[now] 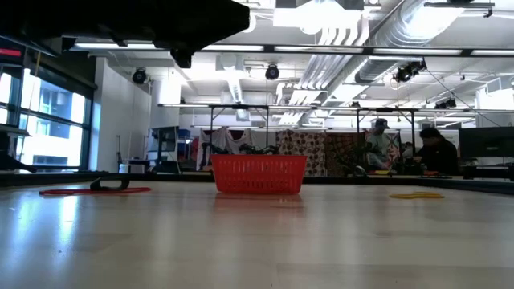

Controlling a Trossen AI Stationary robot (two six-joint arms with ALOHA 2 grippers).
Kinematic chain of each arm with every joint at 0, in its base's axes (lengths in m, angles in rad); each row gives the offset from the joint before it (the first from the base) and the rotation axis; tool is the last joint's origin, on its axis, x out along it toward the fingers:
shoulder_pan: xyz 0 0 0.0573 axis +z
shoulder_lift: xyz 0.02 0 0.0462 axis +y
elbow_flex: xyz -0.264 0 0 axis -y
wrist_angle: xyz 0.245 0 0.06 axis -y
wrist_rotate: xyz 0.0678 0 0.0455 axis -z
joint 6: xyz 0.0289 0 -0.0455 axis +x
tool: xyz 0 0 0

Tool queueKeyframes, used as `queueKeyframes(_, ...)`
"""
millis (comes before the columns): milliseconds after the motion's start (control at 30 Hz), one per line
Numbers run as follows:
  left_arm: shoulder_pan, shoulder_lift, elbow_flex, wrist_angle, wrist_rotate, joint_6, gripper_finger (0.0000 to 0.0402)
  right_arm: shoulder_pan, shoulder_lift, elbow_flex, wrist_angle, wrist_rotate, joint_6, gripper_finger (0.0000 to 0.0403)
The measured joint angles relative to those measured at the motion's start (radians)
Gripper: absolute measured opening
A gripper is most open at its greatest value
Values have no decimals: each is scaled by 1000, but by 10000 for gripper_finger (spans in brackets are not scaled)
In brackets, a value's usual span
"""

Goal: Sort rubber bands into baskets
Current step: Put the yellow rubber band into the blue bin

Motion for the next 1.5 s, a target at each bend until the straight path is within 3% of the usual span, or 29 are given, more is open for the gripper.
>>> queueKeyframes(433,2,0,0,1,3,-13,71,88,123,0,-64,-207,248,0)
queueKeyframes(567,2,-4,0,1,48,-18,71,119,148,0,-63,-272,323,0)
queueKeyframes(1033,3,-22,0,-14,55,-16,71,161,182,0,-51,-416,395,0)
queueKeyframes(1267,3,-22,0,-15,54,-16,71,212,182,0,-66,-403,441,0)
queueKeyframes(1500,4,-22,0,-16,53,-16,71,264,182,0,-64,-277,488,0)
